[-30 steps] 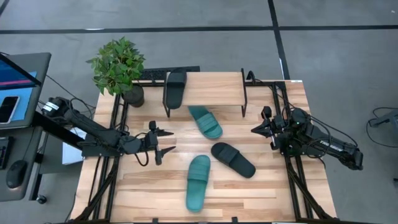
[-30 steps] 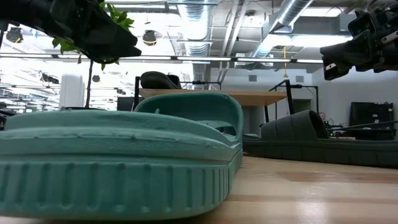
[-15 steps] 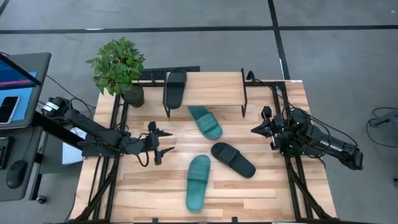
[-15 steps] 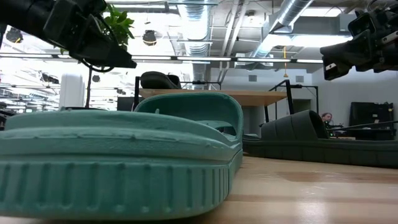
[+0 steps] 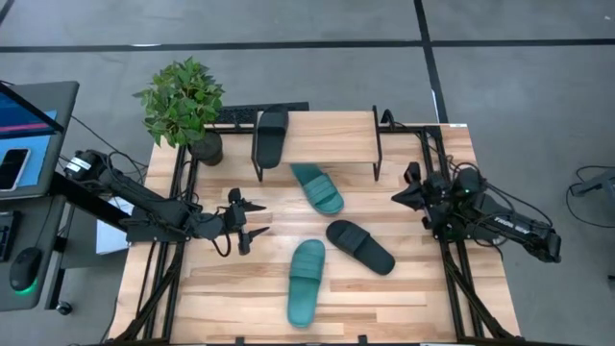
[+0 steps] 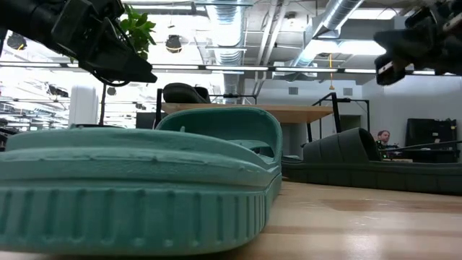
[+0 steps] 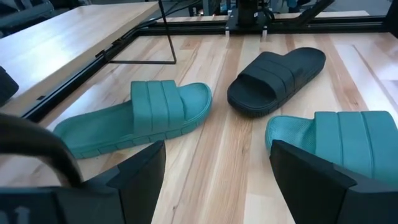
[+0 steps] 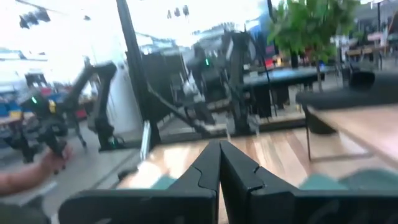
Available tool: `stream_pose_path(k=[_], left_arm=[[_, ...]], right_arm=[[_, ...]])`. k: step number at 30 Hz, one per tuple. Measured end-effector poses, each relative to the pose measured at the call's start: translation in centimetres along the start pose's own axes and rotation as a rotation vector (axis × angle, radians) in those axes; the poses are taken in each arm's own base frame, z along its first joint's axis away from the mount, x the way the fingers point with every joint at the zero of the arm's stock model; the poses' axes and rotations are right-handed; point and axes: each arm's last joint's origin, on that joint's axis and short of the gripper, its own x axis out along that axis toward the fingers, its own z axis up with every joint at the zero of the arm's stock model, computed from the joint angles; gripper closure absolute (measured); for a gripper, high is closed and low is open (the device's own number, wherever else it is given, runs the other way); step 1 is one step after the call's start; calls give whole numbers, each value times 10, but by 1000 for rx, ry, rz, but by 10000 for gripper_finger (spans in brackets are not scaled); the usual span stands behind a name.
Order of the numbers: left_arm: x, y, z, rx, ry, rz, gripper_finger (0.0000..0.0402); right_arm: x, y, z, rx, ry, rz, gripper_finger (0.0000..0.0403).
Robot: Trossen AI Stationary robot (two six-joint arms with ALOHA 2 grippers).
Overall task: Pick and place slides into the shelf
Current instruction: Put the black pair of slippers on the shelf
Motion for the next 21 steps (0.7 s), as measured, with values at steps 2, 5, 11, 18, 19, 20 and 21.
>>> stream_pose_path(k=[2, 5, 11, 18, 19, 20, 21], left_arm=[[0, 0, 0, -5, -1, 3, 127], [0, 0, 0, -16, -1, 4, 127], [0, 0, 0, -60, -1, 4, 127], [0, 0, 0, -94, -1, 5, 127], [0, 0, 0, -94, -1, 5, 127], [0, 0, 0, -94, -1, 5, 127], [0, 0, 0, -94, -1, 5, 127]], right_arm=[[0, 1, 4, -20, -35, 9, 403], [-1, 3, 13, -92, -129, -6, 403], [-3, 8, 25, -180, -239, 11, 403], [-7, 12, 37, -273, -383, -38, 403], [-8, 12, 39, -277, -405, -60, 403], [-8, 11, 40, -282, -425, -85, 403], [-9, 11, 41, -283, -439, -108, 403]])
